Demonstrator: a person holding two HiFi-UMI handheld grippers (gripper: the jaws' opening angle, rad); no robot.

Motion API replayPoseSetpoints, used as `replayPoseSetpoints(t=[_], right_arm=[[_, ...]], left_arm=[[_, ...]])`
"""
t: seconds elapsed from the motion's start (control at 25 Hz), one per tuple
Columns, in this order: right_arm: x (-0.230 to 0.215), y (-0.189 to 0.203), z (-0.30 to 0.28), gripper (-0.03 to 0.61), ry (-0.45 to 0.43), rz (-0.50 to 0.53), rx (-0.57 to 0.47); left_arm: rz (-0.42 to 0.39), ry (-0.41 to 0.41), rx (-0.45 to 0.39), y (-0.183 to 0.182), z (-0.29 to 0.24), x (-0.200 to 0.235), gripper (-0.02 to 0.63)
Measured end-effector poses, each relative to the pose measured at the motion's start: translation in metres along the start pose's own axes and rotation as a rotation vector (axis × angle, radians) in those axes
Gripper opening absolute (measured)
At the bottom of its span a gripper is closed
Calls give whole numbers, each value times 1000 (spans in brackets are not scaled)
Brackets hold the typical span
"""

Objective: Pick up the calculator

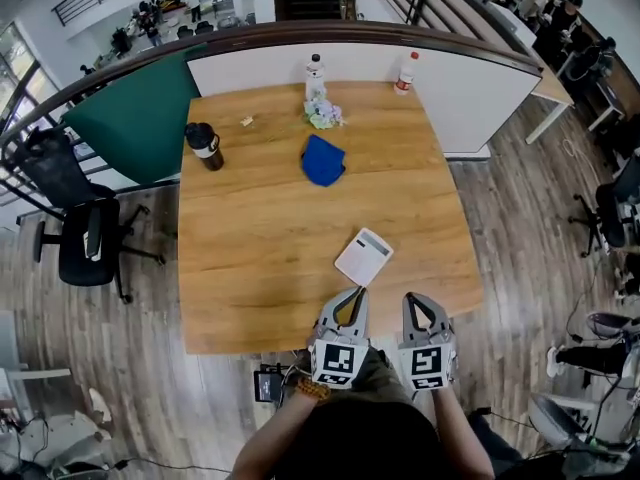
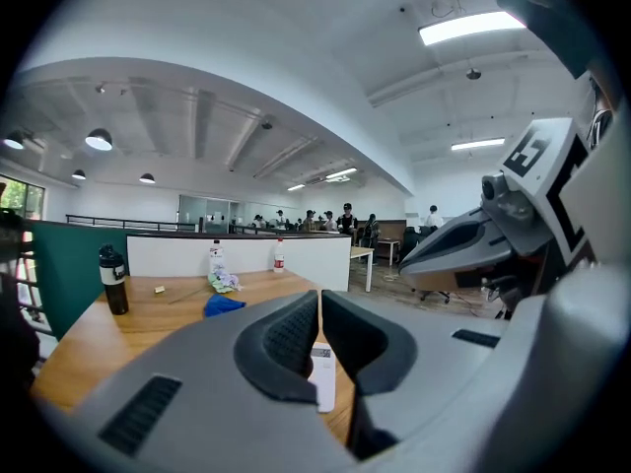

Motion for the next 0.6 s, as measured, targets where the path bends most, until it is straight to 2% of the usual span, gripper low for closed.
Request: replayPoseSetpoints(t=[0.16, 0.36, 0.6], right_arm=[[-14, 13, -33, 6, -116, -87, -11], [-39, 20, -71, 6, -261, 24, -33], [-70, 37, -108, 7, -392, 160, -35]], left_arm=[[-3, -79, 75, 16, -5, 7, 29], [17, -217, 133, 33, -13, 7, 29], [53, -295, 195, 44, -28, -6, 29]])
Point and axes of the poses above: the fingertips, and each gripper's own axes: z backward along the fingers, x to its left, y out of its underside, the point moved 10 cm from there along z, backward along the fingers, and after that the axes turned 6 degrees about x, right-handed, at the moved point
